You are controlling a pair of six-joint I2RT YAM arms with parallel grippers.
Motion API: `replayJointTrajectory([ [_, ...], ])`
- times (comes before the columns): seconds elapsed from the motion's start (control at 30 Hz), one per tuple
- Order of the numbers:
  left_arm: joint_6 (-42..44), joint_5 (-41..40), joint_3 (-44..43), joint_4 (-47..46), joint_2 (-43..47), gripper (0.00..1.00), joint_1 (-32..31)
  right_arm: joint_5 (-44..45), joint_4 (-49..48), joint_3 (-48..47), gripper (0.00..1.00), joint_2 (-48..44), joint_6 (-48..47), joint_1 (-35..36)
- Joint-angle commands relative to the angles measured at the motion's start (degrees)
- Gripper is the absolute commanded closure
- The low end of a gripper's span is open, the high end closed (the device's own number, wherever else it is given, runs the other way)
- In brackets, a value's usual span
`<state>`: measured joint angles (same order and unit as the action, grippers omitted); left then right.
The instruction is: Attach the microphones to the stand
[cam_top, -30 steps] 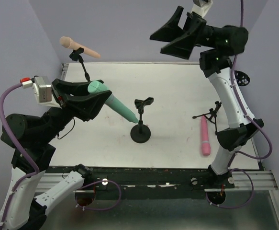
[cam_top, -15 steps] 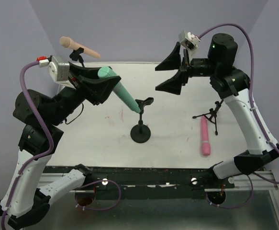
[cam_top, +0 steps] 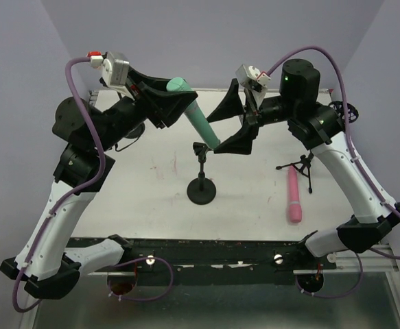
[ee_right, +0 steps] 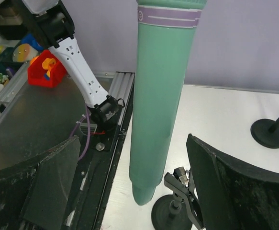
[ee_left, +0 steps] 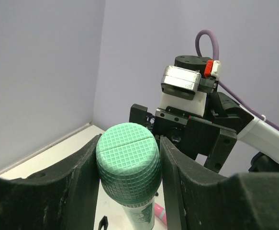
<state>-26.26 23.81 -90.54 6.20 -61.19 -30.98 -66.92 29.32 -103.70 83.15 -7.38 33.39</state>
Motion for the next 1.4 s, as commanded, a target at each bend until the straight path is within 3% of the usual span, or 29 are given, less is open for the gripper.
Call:
replayJointTrajectory([
  [0.0,-2.83,1.94,-1.65,-5.84,-1.12,0.87,-1.36,3.54,0.47,0.34,0.0,0.17,-0.18,0.54],
  [0.17,-3.01,1.33,-1.57,-8.13,-2.09,0.87,-2.41,3.82,-2.85,2.79,0.01,0.08,3.41,0.54],
  [0.4,-1.69,-1.22,-0.6,-10.32,-1.65,0.87,-2.86,-0.32,-6.82,6.23,0.14,-0.8,7.2,0.54],
  [0.67,-2.65,-0.87,0.72,-11.91,-2.0,0.87,-2.86,-3.39,-8.14,6.84,0.42,-1.33,9.05,0.54],
  [0.8,-2.92,-0.79,1.16,-12.17,-1.92,0.86,-2.86,-3.84,-8.58,7.46,0.64,-1.5,8.96,0.54],
  [0.93,-3.71,-0.52,1.86,-12.87,-1.57,0.83,-2.86,-4.19,-9.02,8.51,0.71,-2.03,9.22,0.45],
  [1.0,-4.06,0.0,2.3,-12.96,-1.22,0.7,-2.94,-3.49,-9.19,9.21,0.74,-2.56,9.48,0.36],
  [1.1,-3.45,0.44,3.44,-12.61,-0.16,0.36,-2.94,-5.32,-14.18,11.93,0.75,-3.7,14.12,-2.09],
  [1.23,0.23,0.45,6.94,-10.33,3.26,0.07,-2.68,-6.21,-16.84,14.75,0.76,-5.72,15.55,-5.69],
  [1.37,4.98,3.78,15.46,-9.8,9.05,0.02,-1.1,-7.0,-18.68,17.65,0.76,-7.74,15.82,-9.38],
])
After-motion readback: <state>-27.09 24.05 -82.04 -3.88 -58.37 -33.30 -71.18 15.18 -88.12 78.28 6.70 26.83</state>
